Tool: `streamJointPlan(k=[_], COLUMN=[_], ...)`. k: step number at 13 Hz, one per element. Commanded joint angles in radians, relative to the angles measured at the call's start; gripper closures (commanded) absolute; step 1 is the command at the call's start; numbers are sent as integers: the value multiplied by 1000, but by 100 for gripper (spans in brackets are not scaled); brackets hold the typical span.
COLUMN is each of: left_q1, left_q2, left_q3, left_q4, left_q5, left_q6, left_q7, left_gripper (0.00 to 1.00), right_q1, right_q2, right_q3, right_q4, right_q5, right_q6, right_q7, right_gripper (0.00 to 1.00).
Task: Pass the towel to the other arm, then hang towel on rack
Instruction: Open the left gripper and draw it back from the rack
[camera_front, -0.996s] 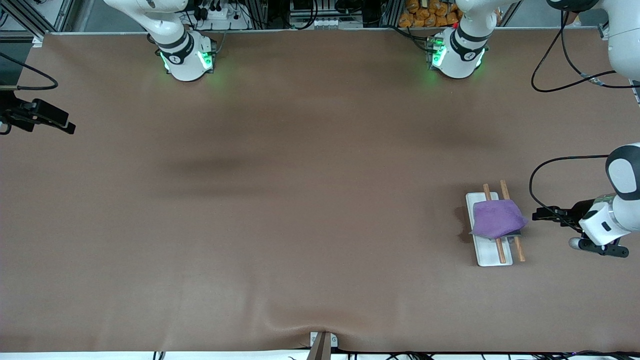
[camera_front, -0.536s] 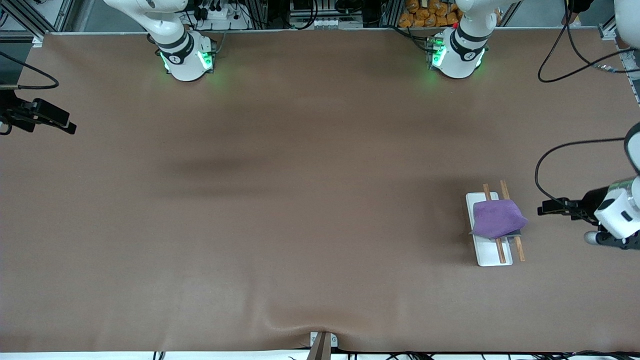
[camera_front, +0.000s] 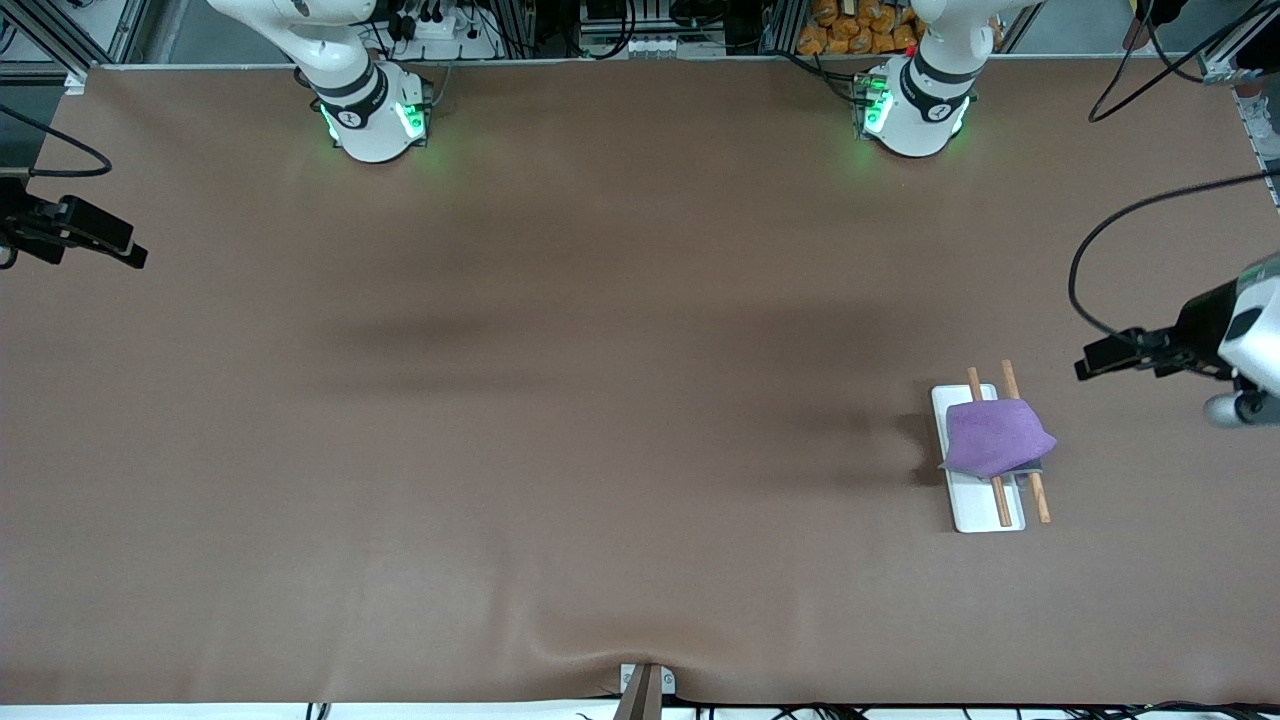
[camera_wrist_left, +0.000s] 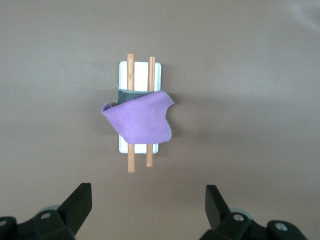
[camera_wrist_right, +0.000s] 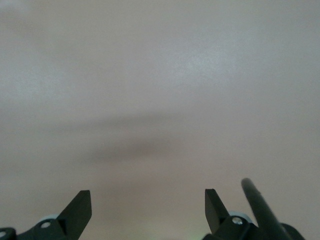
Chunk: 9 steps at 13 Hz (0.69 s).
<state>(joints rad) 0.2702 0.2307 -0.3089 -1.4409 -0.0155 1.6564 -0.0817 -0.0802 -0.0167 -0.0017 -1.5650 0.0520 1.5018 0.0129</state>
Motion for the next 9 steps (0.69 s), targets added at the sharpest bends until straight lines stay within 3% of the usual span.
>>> streamJointPlan(k=[1, 5, 8, 9], left_q1=[7, -12, -178, -198], left_q2=[-69, -123, -136, -140], left_q3=[-38, -41, 123, 142], left_q4=[-21, -26, -26, -26], left_q5=[64, 78, 75, 75], left_q6=[-61, -76, -92, -95], left_q7=[-20, -18, -36, -35], left_gripper=[0, 0, 0, 0], right_q1=[-20, -20, -20, -20], right_q2=[4, 4, 4, 4], right_q3=[11, 11, 11, 11], right_q4=[17, 17, 17, 17], right_q5=[2, 0, 0, 0], right_q6=[-6, -15, -15, -17], right_q7=[-10, -10, -10, -10], right_gripper=[0, 0, 0, 0])
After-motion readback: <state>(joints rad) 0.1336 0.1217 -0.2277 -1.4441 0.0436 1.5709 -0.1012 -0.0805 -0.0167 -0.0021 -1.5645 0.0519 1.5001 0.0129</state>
